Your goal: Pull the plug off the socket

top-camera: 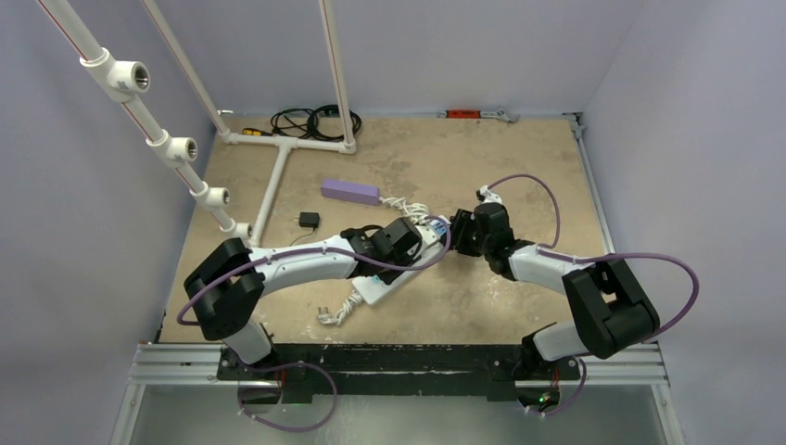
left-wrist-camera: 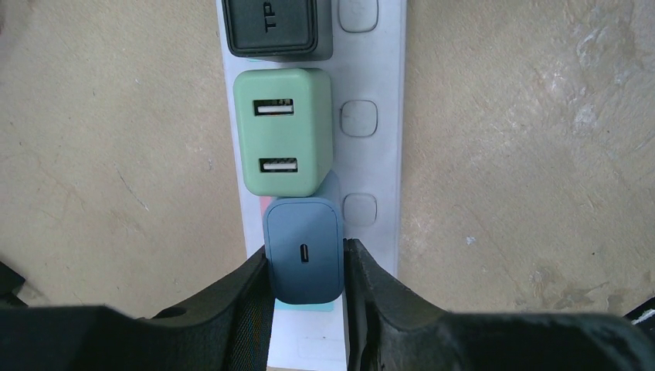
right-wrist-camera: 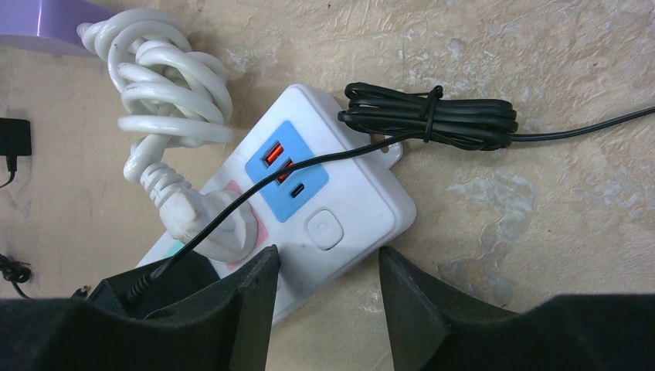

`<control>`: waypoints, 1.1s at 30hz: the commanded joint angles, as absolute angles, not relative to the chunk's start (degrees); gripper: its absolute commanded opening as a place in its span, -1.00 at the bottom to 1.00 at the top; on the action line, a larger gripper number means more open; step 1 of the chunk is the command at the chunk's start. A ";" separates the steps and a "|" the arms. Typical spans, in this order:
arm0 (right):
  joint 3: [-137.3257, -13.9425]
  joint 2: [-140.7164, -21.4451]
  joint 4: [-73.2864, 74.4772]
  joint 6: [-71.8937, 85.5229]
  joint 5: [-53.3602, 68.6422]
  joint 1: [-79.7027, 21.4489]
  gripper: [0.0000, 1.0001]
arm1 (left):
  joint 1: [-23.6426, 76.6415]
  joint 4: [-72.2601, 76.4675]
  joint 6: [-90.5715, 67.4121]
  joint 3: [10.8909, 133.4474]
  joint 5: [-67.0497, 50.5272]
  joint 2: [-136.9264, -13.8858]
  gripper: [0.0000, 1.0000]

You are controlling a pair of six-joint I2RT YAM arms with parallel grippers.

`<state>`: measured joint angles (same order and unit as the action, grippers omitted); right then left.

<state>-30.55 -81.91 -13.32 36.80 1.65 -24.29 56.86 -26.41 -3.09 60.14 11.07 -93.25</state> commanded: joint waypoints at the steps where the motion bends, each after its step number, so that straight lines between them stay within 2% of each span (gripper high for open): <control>1: -31.56 -82.64 -11.79 35.31 0.84 -24.14 0.06 | 57.23 -23.12 -3.27 59.41 15.51 -92.55 -1.00; 12: -31.72 -82.79 -11.65 35.14 0.63 -24.17 0.06 | 56.69 -24.06 -2.99 60.20 9.71 -93.12 -1.00; 21: -31.41 -82.45 -11.95 34.91 1.11 -24.11 0.06 | 50.08 -25.16 -2.93 61.50 -1.34 -95.07 -1.00; 33: -31.18 -82.14 -12.22 34.94 2.29 -24.16 0.06 | 47.48 -24.31 -2.32 61.28 -2.20 -94.64 -1.00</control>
